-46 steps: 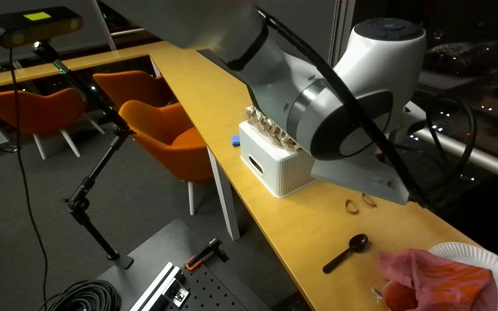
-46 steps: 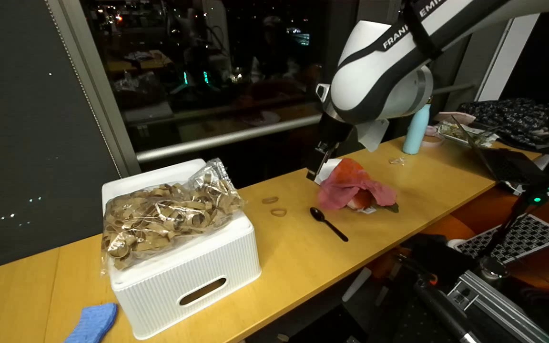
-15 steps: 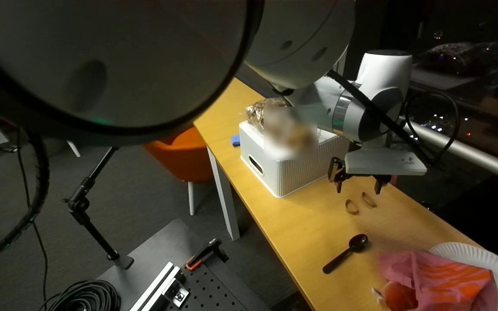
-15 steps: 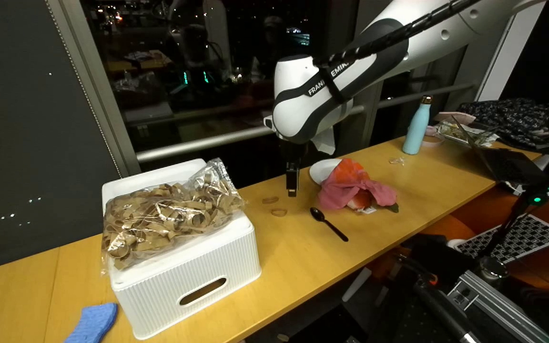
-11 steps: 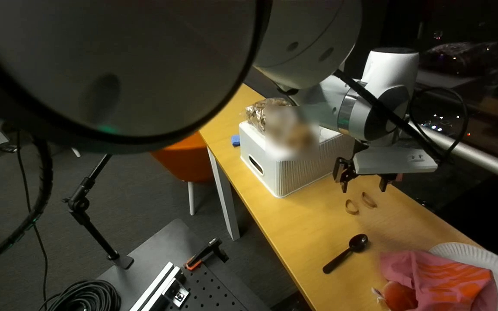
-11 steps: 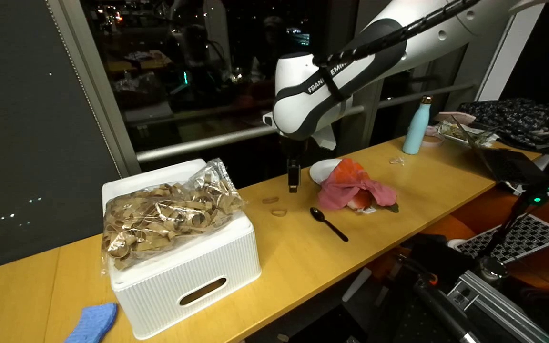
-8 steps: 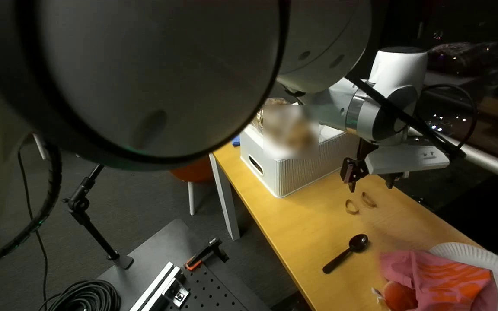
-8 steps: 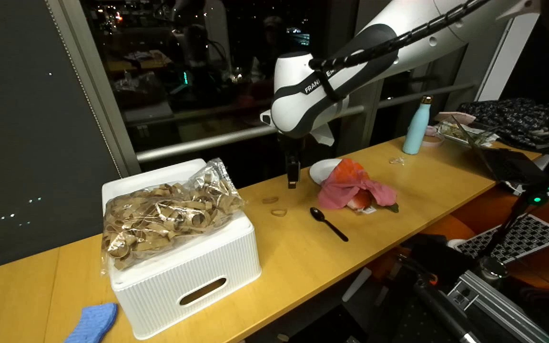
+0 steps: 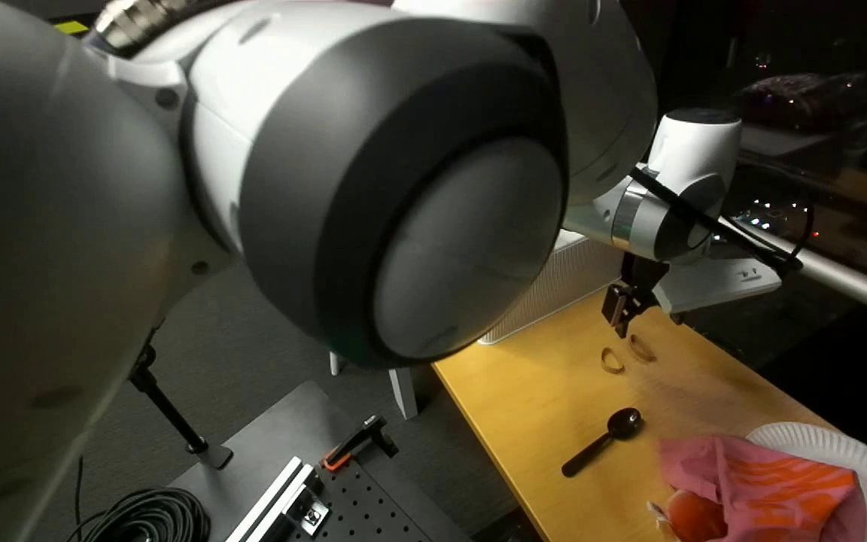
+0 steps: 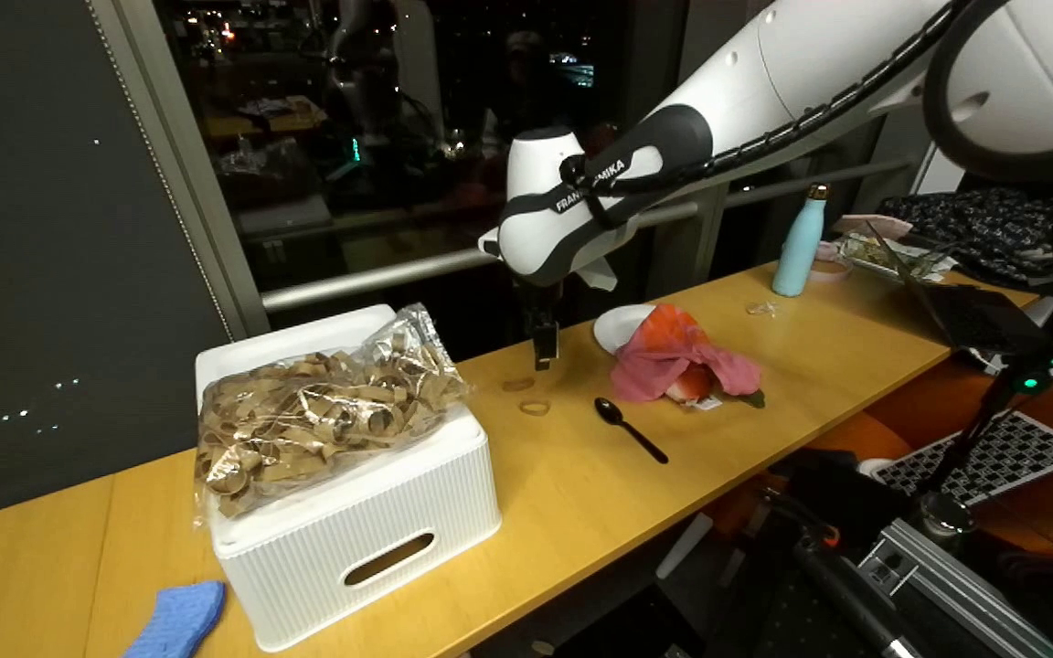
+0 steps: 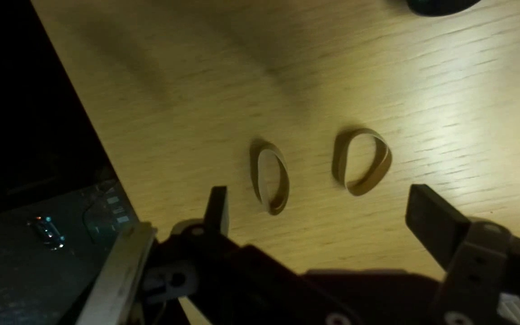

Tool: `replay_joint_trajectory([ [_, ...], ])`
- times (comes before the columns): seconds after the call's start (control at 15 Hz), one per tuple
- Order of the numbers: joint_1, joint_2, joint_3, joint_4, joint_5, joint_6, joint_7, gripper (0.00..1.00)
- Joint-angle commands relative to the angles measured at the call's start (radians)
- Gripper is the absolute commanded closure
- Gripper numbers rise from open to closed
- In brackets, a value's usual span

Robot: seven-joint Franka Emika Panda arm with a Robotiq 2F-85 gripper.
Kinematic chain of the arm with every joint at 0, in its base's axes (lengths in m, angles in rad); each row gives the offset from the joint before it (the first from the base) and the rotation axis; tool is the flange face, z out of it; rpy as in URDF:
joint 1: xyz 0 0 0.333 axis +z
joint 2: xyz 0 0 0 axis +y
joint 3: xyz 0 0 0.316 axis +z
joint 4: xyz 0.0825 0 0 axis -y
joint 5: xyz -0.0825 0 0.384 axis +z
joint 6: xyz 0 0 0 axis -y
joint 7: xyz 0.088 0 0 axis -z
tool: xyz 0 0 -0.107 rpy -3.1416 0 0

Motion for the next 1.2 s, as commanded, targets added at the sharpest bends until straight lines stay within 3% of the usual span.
replay_joint_trajectory([
  [0.0,-0.010,0.081,0.023,0.105,-0.007,-0.015,-0.066,0.00],
  [1.13,0.021,0.293,0.021,0.342,-0.005,-0.088,-0.078,0.00],
])
